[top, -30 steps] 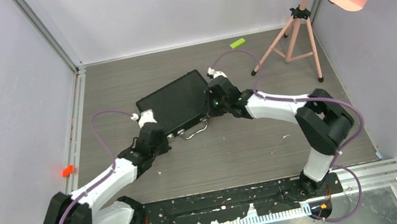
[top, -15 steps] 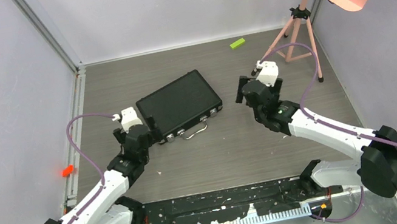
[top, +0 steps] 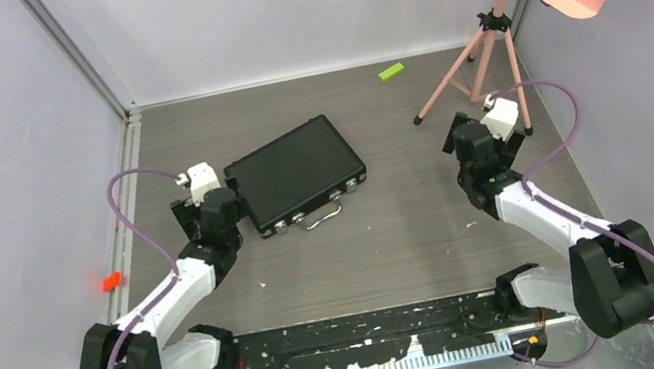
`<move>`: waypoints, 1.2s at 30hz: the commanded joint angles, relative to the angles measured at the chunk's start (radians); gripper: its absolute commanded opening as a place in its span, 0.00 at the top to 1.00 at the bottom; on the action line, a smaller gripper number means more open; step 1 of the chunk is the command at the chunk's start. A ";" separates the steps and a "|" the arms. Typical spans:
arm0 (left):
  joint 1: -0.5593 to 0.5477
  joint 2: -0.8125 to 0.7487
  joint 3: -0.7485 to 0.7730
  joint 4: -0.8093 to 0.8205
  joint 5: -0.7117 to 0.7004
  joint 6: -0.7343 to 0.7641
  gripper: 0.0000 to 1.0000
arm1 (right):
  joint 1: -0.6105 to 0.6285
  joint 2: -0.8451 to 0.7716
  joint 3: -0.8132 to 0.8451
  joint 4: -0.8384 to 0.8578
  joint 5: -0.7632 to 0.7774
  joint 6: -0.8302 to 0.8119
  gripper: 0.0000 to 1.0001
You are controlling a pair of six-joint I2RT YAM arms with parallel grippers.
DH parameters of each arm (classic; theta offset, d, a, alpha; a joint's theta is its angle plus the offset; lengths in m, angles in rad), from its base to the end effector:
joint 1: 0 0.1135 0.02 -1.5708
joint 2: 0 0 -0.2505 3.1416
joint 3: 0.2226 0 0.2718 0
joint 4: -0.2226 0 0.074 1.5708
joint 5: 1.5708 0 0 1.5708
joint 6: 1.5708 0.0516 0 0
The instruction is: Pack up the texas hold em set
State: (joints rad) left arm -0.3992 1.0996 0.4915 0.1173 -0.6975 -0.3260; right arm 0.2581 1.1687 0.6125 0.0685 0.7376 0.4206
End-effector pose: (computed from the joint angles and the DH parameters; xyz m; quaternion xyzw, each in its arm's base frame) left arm 0.2509 -0.0699 0.1810 -0.1461 0.8120 0.1027 0.5557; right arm 0.2775 0.0374 0.2024 0.2501 0.7816 -0.1313 0.5562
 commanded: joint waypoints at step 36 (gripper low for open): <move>0.300 0.455 -0.157 0.886 0.521 0.334 0.30 | -0.205 0.390 -0.286 0.950 -0.296 -0.282 0.00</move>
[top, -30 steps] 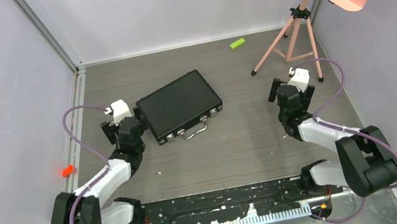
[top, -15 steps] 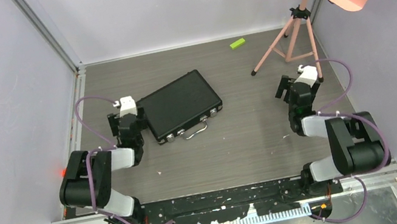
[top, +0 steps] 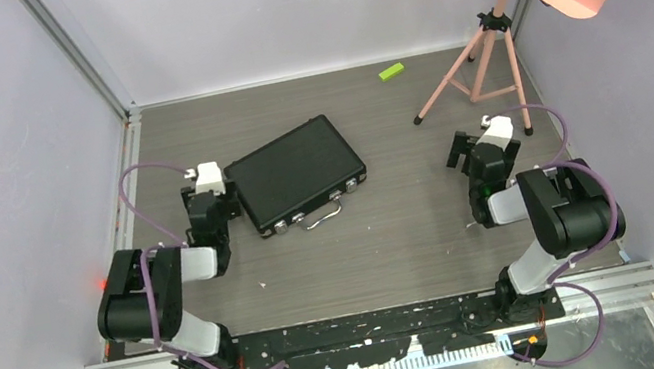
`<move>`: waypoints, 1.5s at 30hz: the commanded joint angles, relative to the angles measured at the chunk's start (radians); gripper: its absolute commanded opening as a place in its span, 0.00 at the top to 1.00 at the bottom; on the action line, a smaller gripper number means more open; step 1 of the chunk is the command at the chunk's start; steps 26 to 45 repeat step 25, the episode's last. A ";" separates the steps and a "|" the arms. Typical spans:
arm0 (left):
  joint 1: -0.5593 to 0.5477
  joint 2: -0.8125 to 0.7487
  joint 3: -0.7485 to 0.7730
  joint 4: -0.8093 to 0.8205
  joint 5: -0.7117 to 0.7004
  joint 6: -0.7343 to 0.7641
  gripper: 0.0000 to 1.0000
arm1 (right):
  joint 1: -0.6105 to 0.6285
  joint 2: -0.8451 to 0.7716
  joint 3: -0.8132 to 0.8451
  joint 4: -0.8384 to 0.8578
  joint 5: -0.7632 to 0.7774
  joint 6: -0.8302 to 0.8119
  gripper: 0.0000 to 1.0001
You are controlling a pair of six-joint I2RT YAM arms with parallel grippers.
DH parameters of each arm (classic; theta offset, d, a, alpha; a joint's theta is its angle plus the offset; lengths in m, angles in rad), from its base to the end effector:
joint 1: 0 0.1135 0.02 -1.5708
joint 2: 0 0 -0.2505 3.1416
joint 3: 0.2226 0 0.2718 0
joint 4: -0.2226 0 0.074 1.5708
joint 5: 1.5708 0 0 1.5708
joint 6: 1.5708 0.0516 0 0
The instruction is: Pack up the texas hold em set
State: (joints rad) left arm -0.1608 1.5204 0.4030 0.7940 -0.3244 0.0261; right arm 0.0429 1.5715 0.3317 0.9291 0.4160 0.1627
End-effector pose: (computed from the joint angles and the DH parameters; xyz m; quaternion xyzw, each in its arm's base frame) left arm 0.2928 -0.0308 0.1126 -0.0191 0.8064 0.0920 0.5839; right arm 0.2791 -0.0089 0.0957 0.1688 0.7819 -0.1068 0.5906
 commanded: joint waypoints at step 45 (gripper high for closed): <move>0.067 0.025 -0.045 0.151 0.166 -0.016 0.00 | 0.018 -0.011 -0.011 0.099 -0.008 -0.045 0.00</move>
